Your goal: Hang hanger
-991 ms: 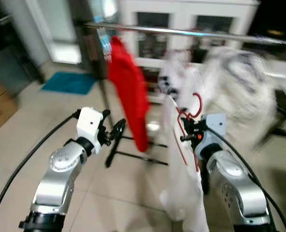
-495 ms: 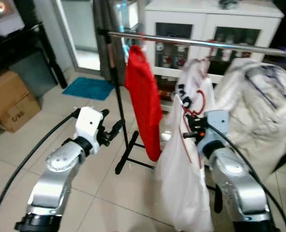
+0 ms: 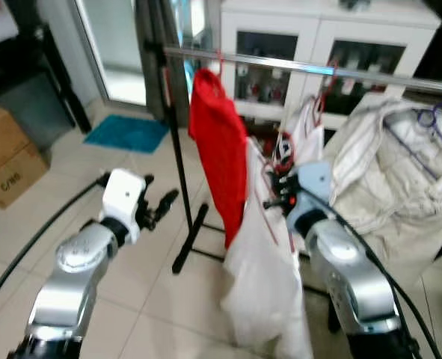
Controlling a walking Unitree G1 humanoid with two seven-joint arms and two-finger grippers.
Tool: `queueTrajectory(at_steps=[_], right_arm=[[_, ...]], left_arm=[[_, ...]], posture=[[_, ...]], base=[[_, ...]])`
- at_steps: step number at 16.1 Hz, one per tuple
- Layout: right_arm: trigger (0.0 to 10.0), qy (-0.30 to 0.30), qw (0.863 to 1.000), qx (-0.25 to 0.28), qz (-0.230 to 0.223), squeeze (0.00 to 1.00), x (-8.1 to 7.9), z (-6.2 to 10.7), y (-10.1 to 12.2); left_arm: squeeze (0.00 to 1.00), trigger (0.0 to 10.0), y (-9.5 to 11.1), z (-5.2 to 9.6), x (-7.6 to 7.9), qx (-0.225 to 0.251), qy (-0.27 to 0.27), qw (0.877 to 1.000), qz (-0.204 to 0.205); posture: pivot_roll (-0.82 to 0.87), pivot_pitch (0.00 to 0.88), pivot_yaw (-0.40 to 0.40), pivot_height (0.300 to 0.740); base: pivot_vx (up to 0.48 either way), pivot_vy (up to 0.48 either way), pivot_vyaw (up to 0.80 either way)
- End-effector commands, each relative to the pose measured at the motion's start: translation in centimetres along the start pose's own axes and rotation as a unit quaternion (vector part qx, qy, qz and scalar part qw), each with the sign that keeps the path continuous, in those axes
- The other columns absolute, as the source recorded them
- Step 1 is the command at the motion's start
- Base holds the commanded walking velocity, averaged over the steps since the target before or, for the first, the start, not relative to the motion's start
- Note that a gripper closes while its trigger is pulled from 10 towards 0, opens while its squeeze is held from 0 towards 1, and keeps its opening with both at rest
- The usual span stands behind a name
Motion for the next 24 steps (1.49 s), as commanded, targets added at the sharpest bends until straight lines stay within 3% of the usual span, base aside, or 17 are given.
queueTrajectory(at_steps=[1, 4, 8, 13, 17, 24], right_arm=[[10.0, -0.018, 1.0, 0.014, 0.015, 0.0, 1.0, -0.1, 0.7], [10.0, -0.042, 0.998, 0.005, 0.036, 0.0, 1.8, -0.4, 0.6], [10.0, -0.096, 0.995, 0.004, 0.028, 0.0, 3.3, -0.4, 0.8], [10.0, -0.094, 0.995, 0.01, 0.02, 0.0, 3.2, -0.7, 0.8], [10.0, -0.096, 0.995, 0.006, 0.008, 0.0, 3.0, -0.5, 0.8], [10.0, -0.107, 0.993, 0.032, 0.028, 0.0, 3.9, -0.7, 1.9]], left_arm=[[0.0, 10.0, 0.2, -0.2, 0.6, 0.003, -0.015, 1.0, -0.001], [0.0, 10.0, -0.3, -0.5, 0.7, -0.006, -0.021, 1.0, -0.009], [0.0, 10.0, -0.3, -0.2, 1.2, -0.01, -0.033, 0.999, -0.01], [0.0, 10.0, 0.1, -0.6, 0.8, -0.005, -0.035, 0.999, -0.012], [0.0, 10.0, 0.2, -0.7, 1.5, -0.01, -0.054, 0.998, -0.021], [0.0, 10.0, 0.2, -1.3, 1.7, -0.008, -0.063, 0.998, -0.019]], posture=[[-0.04, 0.0, 0.026, 0.74], [-0.04, 0.0, 0.029, 0.74], [-0.03, 0.0, 0.022, 0.74], [-0.04, 0.0, 0.034, 0.74], [-0.04, 0.0, 0.042, 0.74], [-0.04, 0.0, 0.04, 0.74]], base=[[0.322, 0.0, 0.0], [0.321, 0.0, 0.0], [0.314, 0.0, 0.0], [0.315, 0.0, 0.0], [0.313, 0.0, -0.4], [0.314, 0.0, -0.11]])
Point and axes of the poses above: a point about 5 cm out from each wrist's last joint towards the gripper, its own z axis pointing back from the gripper into the wrist, its own y axis along the axis of the wrist's last joint, x = y × z, the point moved 2 cm from there along -z, pointing out of the wrist towards the gripper, and after that the axes turned 10 degrees about z, right-handed, at the moved point
